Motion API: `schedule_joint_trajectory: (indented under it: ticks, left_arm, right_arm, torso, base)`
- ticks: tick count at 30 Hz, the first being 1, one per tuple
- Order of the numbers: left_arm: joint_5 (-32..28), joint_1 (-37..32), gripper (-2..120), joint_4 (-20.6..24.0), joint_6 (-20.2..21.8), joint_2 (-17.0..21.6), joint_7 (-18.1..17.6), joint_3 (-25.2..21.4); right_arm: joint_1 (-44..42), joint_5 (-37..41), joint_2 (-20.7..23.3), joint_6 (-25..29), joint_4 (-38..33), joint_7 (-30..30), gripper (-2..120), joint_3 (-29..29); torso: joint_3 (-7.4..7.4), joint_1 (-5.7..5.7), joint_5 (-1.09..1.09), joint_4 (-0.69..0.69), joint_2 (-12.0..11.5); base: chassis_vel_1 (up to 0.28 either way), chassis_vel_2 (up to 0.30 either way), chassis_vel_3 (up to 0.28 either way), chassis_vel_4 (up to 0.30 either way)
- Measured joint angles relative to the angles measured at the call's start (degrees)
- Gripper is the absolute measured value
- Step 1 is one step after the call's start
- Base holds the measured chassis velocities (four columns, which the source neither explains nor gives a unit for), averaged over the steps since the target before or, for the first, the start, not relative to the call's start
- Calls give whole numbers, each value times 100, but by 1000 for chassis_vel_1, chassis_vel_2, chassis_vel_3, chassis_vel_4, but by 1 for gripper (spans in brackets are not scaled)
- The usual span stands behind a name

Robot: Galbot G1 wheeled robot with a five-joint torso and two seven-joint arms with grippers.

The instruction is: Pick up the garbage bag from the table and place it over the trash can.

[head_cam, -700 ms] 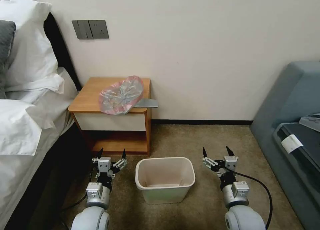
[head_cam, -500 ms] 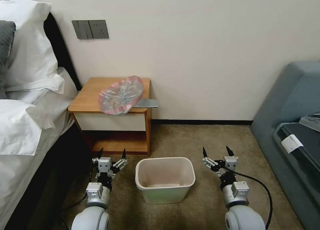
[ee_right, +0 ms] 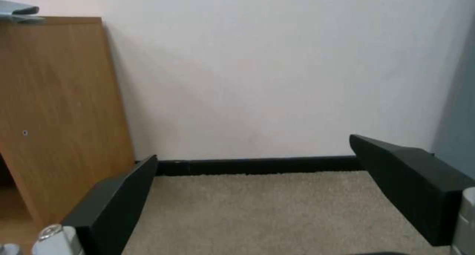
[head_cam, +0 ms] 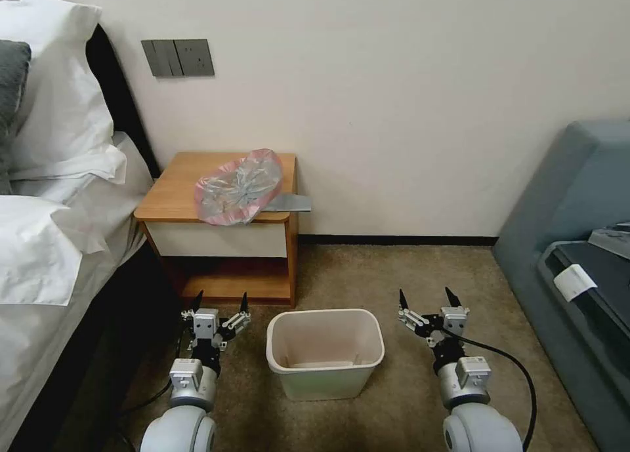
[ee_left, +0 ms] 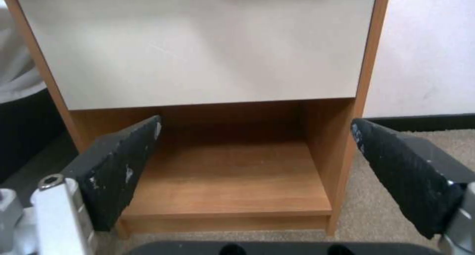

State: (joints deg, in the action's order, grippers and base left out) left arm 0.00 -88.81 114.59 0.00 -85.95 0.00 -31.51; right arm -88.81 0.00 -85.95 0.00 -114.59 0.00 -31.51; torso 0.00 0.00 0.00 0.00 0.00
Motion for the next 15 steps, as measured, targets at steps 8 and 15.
schedule_joint_trajectory:
  ticks: [8, 15]
  left_arm:
    - [-191, -21, 99, 44, -31, 80, 3, -50]
    - [-1253, -144, 100, 368, -275, 530, 37, -358]
  right_arm:
    - [-311, -93, -76, 84, -334, 60, 100, 87]
    - [-1372, -435, -365, 399, -1488, 320, 100, 390]
  torso:
    - [0, 0, -2, 1, 0]
    - [0, 0, -1, 0, 0]
  base:
    - [0, 0, 0, 0]
    - [0, 0, 0, 0]
